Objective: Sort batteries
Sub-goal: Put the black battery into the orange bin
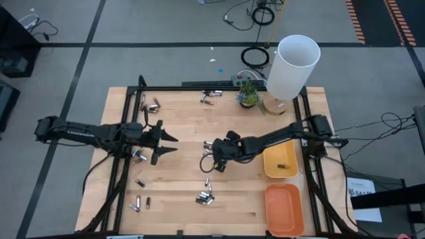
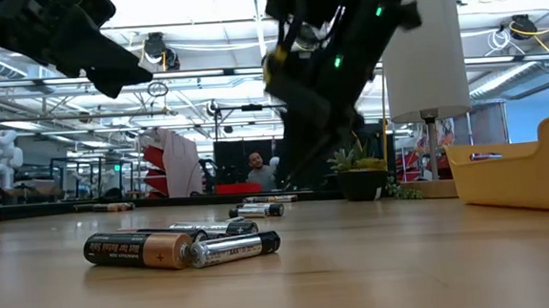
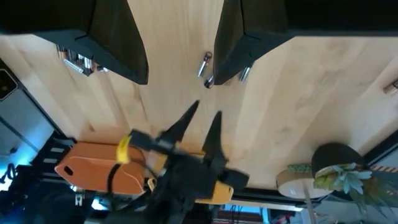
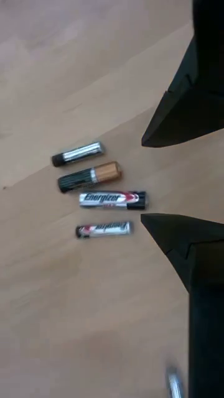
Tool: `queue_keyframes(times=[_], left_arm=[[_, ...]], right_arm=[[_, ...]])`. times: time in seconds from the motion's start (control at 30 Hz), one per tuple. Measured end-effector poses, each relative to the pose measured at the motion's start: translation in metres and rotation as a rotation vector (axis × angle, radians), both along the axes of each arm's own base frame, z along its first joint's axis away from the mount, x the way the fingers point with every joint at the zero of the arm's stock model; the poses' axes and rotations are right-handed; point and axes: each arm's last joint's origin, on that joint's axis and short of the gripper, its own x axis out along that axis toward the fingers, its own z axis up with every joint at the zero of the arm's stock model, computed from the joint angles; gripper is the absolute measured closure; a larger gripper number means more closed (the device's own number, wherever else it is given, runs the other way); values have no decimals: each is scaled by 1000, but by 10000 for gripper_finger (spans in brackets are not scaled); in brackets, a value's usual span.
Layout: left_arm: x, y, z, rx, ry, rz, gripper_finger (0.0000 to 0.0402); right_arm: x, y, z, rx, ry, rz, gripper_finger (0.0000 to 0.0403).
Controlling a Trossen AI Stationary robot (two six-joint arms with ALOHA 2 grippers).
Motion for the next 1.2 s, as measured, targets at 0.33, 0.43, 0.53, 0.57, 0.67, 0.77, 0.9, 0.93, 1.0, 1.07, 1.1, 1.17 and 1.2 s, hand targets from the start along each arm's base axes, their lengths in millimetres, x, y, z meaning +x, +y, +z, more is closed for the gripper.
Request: queue_keyframes(times=[0.33,0.43,0.53,0.57,0.67,0.77,0.9,0.93,1.0,1.07,1.1,1.17,1.2], left_arm=[[-1,-7,-11,6,45,12,210],[-2,-7,-18,11,54,17,210],[-5,-4,-35,38,68,86,210],[-7,-3,-42,45,79,120,210],[-9,-1,-50,29,84,194,210],[-9,0,-49,-5,68,238,210],[-8,0,-49,-53,60,268,210],[-8,0,-49,-58,67,271,210],[-8,0,-52,-62,87,268,210],[-7,-1,-54,-76,102,253,210],[-6,-1,-55,-83,114,245,210],[-5,-2,-57,-89,132,226,210],[-5,-2,-58,-90,140,222,210]], right_arm=[[5,-4,-14,68,25,41,227],[6,-6,-13,70,22,55,227],[9,-9,-15,81,10,73,227],[10,-10,-15,84,-1,85,227],[13,-13,-13,88,-30,98,227],[12,-16,-14,96,-18,103,227],[13,-21,-14,101,-16,107,227],[13,-22,-14,100,-15,108,229],[13,-24,-14,104,-15,107,234],[13,-25,-14,115,-14,115,244],[13,-26,-14,115,-15,115,250],[13,-26,-14,114,-17,116,263],[13,-26,-14,114,-17,116,270]])
